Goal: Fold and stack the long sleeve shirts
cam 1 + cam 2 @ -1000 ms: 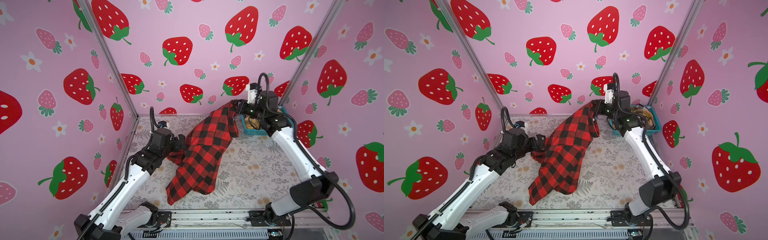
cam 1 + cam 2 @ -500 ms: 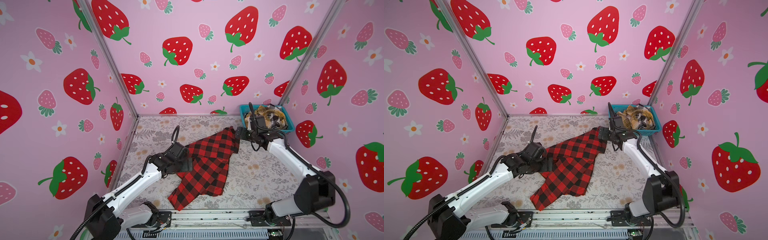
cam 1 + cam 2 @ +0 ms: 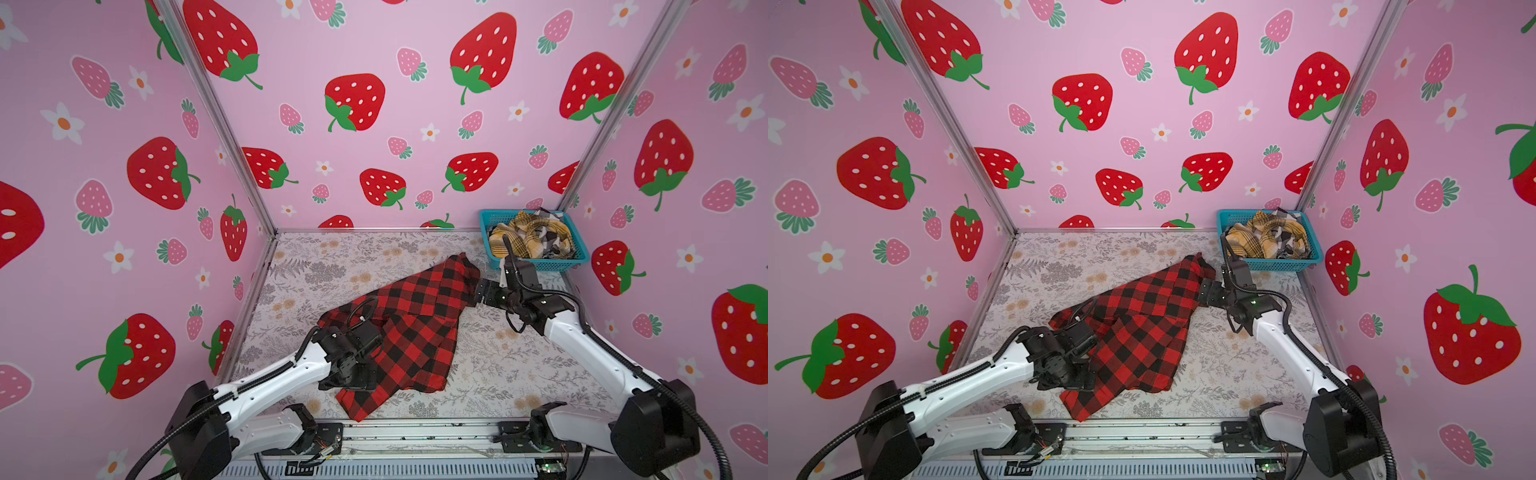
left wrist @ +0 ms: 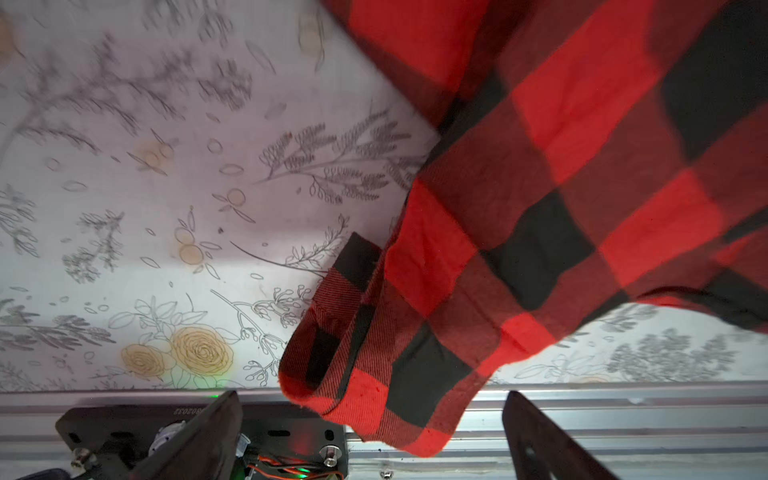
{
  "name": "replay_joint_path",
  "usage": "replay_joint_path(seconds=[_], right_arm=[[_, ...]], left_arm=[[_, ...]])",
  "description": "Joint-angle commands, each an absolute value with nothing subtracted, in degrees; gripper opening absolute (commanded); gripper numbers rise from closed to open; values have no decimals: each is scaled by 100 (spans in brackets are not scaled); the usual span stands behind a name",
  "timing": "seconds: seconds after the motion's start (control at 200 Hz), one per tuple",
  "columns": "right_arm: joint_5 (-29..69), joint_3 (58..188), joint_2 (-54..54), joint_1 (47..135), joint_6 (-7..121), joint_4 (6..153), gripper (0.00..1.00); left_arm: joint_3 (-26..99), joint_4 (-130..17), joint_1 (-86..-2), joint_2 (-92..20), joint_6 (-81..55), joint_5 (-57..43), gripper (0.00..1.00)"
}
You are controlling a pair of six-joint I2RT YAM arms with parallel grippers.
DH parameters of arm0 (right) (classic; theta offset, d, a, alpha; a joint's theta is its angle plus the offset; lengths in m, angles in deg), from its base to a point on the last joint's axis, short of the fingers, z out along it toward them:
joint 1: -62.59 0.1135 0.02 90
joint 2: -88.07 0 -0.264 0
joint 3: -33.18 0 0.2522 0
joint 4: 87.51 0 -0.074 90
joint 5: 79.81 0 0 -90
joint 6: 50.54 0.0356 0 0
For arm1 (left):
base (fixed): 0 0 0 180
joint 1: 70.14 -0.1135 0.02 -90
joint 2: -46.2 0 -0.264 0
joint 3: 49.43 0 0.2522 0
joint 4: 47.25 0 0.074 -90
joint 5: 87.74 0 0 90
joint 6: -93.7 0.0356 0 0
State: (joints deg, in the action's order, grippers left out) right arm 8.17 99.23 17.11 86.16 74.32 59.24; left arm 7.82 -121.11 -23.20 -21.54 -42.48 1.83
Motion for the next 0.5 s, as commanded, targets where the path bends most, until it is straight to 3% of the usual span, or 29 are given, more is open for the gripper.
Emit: replay_joint_path(seconds=[0.0, 0.115, 0.145, 0.23, 0.305, 0.395, 0.495], right_arm=[[978, 9853, 1795, 8610, 7585, 5888, 93], [1044, 9816, 1760, 8615, 7612, 5867, 93], [1058, 9818, 1734, 8615, 7603, 5864, 93], [1065, 9824, 1642, 8615, 7572, 5853, 92], [1054, 9865, 1575, 8606, 7529, 5818, 91], [1020, 9943, 1556, 8581, 7474, 5766, 90], [1018, 10008, 1594, 8506, 7428, 5737, 90]], left_arm=[[703, -12069, -2311, -2124, -4364, -71, 98], [712, -11936, -2410, -2391, -4202, -261, 85], [717, -11889, -2463, -2486, -4131, -358, 77], [690, -11676, -2705, -2700, -3944, -858, 41], [738, -11552, -2868, -2840, -3810, -1123, 0], [1197, -11734, -2869, -3000, -3573, -1020, 0], [2624, -12224, -2944, -3154, -3293, -658, 0]])
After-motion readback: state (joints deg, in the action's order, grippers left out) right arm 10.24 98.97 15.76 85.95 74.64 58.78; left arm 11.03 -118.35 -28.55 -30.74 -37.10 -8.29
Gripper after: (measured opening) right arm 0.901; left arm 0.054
